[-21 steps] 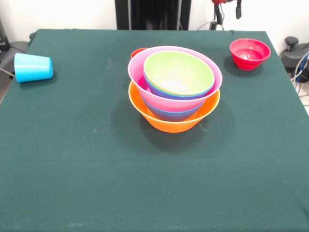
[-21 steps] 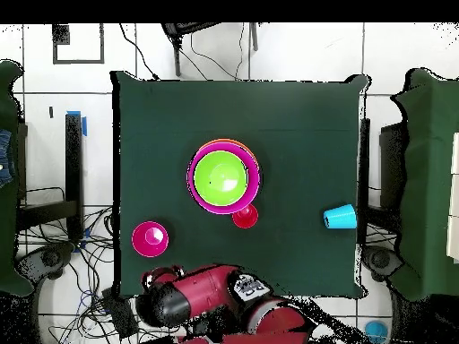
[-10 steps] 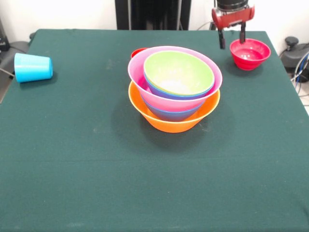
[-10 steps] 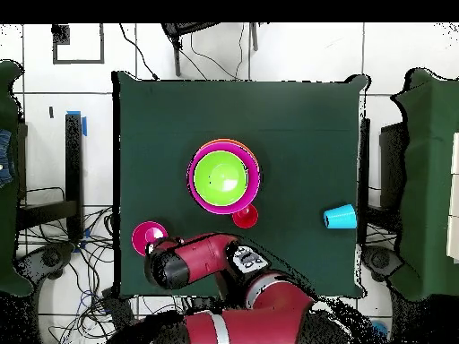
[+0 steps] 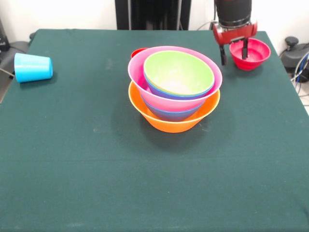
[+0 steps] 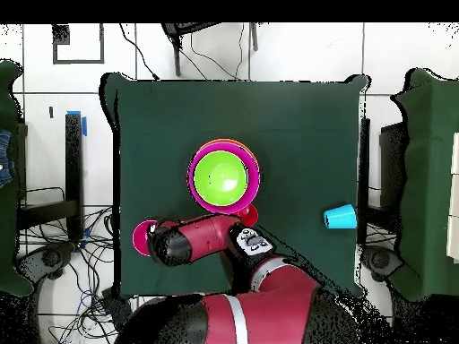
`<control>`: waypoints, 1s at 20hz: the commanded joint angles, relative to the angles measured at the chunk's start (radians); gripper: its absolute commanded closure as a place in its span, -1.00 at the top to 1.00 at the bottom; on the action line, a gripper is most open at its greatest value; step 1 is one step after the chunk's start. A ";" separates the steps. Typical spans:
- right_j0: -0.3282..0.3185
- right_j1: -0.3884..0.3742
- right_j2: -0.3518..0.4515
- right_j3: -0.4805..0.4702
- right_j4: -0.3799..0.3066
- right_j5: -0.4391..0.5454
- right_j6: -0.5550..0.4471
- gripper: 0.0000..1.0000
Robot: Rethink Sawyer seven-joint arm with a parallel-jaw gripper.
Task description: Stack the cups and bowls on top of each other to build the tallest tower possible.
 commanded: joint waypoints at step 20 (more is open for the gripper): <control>0.013 0.135 0.048 -0.172 -0.052 0.029 0.005 -1.00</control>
